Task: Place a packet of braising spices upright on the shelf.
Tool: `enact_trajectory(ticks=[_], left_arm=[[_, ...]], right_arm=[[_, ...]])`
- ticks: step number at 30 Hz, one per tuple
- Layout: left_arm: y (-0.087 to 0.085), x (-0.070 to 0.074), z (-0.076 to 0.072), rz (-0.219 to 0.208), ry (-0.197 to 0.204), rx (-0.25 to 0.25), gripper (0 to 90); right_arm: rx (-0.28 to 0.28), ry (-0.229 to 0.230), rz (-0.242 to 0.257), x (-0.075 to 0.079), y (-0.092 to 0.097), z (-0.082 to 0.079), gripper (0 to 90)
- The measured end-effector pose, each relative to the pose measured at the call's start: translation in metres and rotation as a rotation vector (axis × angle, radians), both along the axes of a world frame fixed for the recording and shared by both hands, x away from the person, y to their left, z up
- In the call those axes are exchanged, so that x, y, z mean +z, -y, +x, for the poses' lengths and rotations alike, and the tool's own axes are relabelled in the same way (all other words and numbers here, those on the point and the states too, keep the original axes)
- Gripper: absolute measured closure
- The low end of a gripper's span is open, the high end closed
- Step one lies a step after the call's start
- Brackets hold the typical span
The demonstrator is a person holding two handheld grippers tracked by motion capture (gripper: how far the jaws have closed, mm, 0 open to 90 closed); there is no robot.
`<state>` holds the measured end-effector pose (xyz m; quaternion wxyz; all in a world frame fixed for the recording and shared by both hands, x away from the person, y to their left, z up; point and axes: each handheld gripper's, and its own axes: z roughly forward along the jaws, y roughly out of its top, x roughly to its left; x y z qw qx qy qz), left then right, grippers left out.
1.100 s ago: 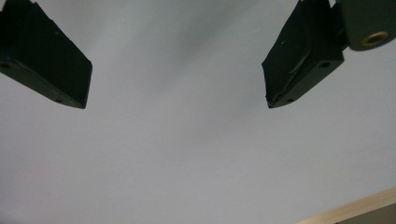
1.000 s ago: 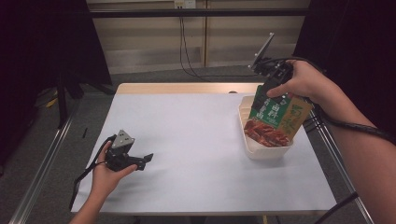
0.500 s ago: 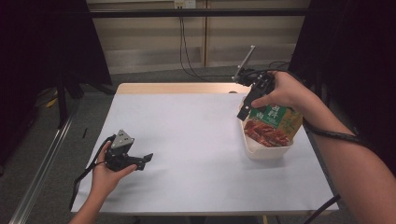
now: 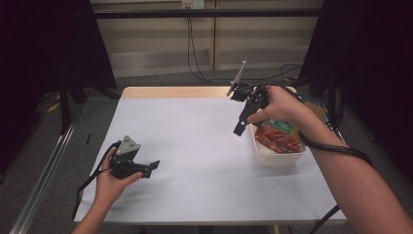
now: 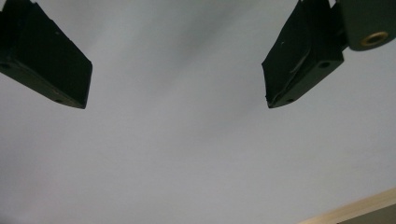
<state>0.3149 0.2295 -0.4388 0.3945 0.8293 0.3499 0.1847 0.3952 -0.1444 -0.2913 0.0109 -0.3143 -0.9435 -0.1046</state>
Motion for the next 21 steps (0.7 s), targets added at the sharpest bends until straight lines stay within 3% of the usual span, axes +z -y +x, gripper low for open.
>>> enact_trajectory(ticks=[2,21], left_arm=[[-0.001,0.001,0.000,0.024,-0.004,-0.005,7.9],[-0.001,0.000,0.000,0.018,-0.006,-0.001,7.9]], right_arm=[[0.023,-0.005,0.006,-0.005,-0.005,-0.002,13.7],[0.096,-0.010,0.036,-0.049,-0.031,-0.010,13.5]])
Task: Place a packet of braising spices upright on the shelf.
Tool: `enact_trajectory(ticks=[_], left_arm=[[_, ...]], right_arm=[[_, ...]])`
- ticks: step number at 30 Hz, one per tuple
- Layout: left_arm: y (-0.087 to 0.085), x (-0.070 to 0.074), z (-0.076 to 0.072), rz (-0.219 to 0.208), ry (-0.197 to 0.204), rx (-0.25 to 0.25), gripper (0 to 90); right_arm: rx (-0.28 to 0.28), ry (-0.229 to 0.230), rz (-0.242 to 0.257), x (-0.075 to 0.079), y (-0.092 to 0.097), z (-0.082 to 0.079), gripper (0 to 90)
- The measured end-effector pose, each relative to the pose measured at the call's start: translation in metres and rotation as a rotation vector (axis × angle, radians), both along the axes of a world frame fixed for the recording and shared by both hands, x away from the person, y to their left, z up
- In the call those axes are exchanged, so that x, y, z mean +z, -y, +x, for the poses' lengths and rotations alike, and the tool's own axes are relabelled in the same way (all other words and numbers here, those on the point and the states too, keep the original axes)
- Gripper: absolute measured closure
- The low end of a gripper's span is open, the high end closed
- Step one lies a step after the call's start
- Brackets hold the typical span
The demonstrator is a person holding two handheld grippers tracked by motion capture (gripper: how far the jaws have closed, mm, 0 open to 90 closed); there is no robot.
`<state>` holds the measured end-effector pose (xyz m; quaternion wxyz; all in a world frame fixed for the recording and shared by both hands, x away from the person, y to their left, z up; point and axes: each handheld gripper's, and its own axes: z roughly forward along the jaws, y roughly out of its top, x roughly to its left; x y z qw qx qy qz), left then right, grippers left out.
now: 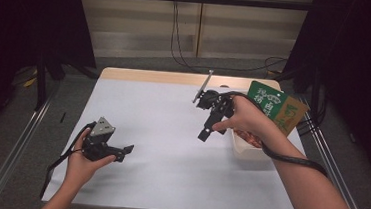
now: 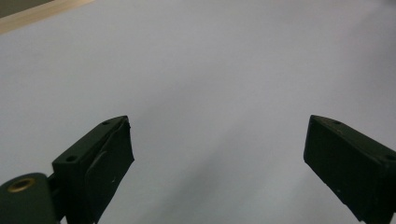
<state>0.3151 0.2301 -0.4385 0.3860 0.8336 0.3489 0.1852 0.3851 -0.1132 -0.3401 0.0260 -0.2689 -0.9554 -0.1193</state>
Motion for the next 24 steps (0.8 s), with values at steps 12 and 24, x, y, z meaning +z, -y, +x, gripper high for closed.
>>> enact_trajectory(ticks=[12,24], left_arm=[[0.000,-0.001,0.000,-0.002,-0.005,0.004,7.9],[0.000,-0.001,0.000,-0.006,-0.010,0.000,7.9]], right_arm=[[0.026,0.012,-0.003,-0.020,-0.010,-0.007,13.1],[0.021,0.006,0.013,-0.042,-0.014,-0.013,13.0]])
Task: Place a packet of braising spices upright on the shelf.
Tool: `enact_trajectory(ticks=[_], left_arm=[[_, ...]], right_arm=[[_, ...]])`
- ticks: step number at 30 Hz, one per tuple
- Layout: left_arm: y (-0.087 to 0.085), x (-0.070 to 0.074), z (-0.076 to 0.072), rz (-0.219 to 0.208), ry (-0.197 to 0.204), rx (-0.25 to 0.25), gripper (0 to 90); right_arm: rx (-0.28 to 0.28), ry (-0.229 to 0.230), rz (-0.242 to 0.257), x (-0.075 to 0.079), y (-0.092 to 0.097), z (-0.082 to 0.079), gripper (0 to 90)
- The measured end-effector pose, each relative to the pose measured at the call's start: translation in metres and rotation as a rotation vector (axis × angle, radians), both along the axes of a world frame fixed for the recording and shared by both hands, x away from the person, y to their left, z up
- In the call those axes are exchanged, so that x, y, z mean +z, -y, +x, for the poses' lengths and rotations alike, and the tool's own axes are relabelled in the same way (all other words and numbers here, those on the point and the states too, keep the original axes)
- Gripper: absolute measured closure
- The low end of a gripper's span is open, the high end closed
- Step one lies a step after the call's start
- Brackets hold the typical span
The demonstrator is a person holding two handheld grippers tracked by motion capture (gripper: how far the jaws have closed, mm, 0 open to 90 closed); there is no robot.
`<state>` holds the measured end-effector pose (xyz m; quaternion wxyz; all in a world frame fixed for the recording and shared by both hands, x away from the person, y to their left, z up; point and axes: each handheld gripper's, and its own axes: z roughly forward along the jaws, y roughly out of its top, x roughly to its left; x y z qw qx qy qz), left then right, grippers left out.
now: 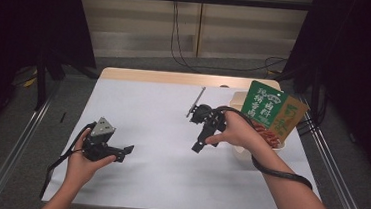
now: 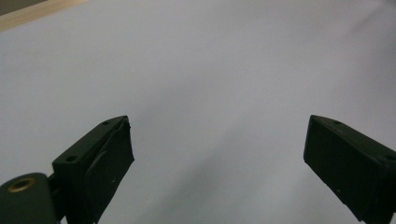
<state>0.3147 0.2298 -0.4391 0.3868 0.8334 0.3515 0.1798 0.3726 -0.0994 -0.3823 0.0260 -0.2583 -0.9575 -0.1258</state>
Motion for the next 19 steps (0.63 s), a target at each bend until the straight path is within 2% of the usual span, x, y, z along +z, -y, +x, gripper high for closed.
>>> enact_trajectory(ticks=[5,7,9,14,16,19], left_arm=[[0.000,0.000,0.000,0.006,0.002,0.001,8.0],[0.000,0.000,0.000,-0.005,-0.001,0.000,8.0],[0.000,0.000,0.001,0.010,0.003,-0.004,7.9],[0.000,0.000,0.001,0.011,-0.003,-0.006,7.9],[0.001,-0.001,0.000,-0.001,-0.011,0.004,8.0],[0.000,-0.002,0.001,0.015,-0.008,-0.007,7.9]], right_arm=[[-0.011,0.003,0.030,-0.011,0.003,-0.001,12.7],[-0.024,0.003,0.031,-0.015,0.004,-0.002,12.7],[-0.021,0.011,0.035,-0.019,0.006,-0.003,12.7],[-0.034,0.017,0.061,-0.030,0.010,-0.008,12.7],[-0.035,0.020,0.060,-0.034,0.012,-0.009,12.6],[-0.052,0.029,0.085,-0.039,0.014,-0.013,12.7]])
